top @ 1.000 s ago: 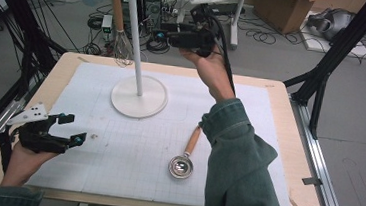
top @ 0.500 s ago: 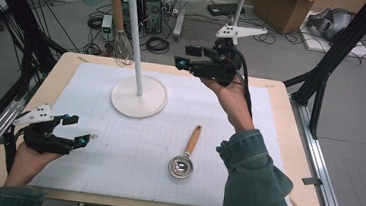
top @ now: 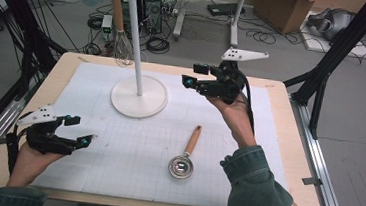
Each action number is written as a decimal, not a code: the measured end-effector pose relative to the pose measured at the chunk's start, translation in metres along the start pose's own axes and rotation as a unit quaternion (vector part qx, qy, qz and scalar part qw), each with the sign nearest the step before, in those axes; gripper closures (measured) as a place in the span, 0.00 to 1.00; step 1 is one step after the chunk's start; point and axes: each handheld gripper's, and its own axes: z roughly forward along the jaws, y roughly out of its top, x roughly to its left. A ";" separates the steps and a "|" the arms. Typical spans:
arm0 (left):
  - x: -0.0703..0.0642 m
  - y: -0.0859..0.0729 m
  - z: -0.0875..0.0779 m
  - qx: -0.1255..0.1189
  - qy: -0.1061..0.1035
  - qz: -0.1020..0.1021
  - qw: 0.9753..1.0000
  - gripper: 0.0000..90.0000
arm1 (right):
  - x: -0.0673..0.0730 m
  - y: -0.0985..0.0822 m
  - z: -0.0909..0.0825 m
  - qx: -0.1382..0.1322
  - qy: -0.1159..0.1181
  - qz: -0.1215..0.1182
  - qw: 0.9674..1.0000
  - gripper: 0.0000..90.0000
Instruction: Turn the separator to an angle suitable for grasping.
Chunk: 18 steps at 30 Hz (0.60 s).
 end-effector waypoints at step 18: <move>-0.002 0.002 -0.001 -0.002 -0.001 0.002 1.000 0.15 | 0.002 -0.047 -0.005 0.027 -0.033 0.015 0.999 0.33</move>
